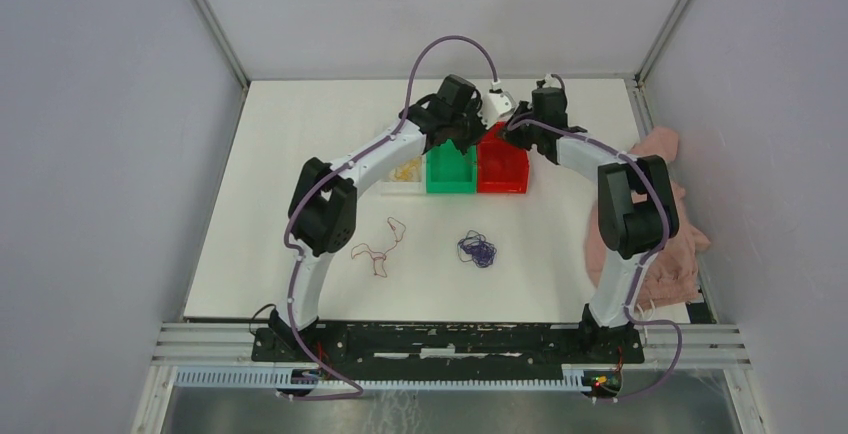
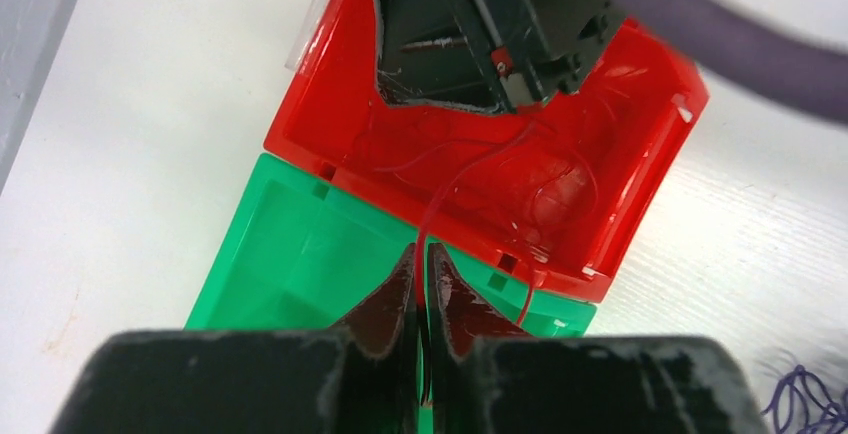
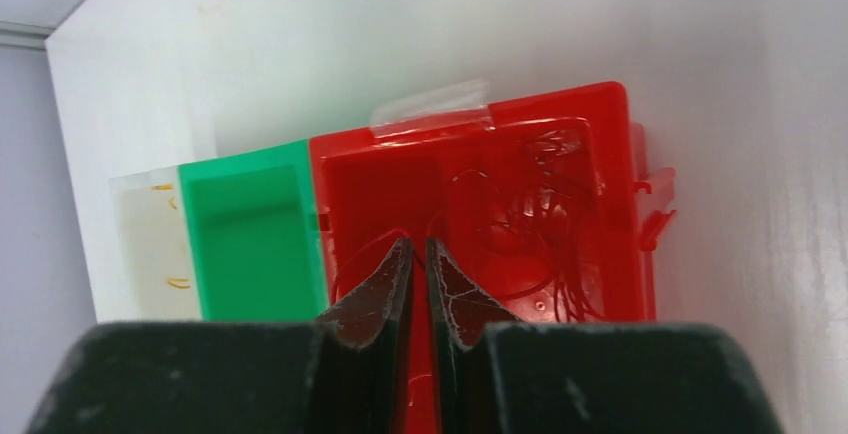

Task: Untangle the cables
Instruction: Place the cable in the bin.

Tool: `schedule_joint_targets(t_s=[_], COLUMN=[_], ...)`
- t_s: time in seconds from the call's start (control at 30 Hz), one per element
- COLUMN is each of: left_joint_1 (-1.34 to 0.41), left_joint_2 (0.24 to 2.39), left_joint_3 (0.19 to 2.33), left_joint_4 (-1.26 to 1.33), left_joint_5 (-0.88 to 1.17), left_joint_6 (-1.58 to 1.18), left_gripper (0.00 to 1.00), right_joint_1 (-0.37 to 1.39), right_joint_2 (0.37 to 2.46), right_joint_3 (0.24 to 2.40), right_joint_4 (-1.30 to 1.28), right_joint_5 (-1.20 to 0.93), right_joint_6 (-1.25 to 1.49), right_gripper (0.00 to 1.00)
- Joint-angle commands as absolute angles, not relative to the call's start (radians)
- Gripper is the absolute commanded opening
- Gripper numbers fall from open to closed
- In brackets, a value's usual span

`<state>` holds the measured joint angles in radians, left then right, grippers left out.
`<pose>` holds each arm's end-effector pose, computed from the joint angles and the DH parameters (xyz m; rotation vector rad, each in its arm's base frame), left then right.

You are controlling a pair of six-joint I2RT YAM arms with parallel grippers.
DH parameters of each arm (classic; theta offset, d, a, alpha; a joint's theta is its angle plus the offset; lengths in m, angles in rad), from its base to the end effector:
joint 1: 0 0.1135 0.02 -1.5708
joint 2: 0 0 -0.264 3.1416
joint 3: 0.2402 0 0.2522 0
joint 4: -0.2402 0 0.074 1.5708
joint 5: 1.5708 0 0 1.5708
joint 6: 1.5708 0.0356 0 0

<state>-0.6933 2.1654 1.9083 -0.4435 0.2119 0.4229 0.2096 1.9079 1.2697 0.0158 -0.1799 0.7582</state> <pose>0.3823 -0.3274 0.2578 1.3023 1.8732 -0.3829 0.4177 0.0954 0.2013 0.5156 2.2217 0.7259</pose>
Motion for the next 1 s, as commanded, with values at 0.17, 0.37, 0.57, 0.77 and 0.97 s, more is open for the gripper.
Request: schedule_joint_targets(t_s=[0.17, 0.37, 0.57, 0.77, 0.97], left_joint_1=[-0.696, -0.705, -0.716, -0.715, -0.716], left_joint_2=[2.242, 2.299, 2.356, 2.363, 2.406], left_joint_3=[2.127, 2.170, 2.190, 2.193, 2.220], left_joint_4=[-0.424, -0.400, -0.367, -0.360, -0.332], left_joint_5=[0.304, 0.334, 0.345, 0.289, 0.217], left_joint_6=[0.339, 0.308, 0.255, 0.271, 0.261], left_gripper=[0.18, 0.19, 0.19, 0.19, 0.15], right_joint_1=[0.165, 0.092, 0.040, 0.061, 0.167], right_joint_2=[1.858, 1.741, 1.660, 1.568, 1.411], right_joint_3=[1.236, 1.202, 1.159, 1.084, 0.912], right_joint_4=[0.034, 0.034, 0.040, 0.087, 0.230], right_joint_5=[-0.140, -0.218, -0.282, -0.287, -0.281], right_joint_6=[0.734, 0.776, 0.801, 0.804, 0.743], right_gripper=[0.13, 0.17, 0.24, 0.26, 0.25])
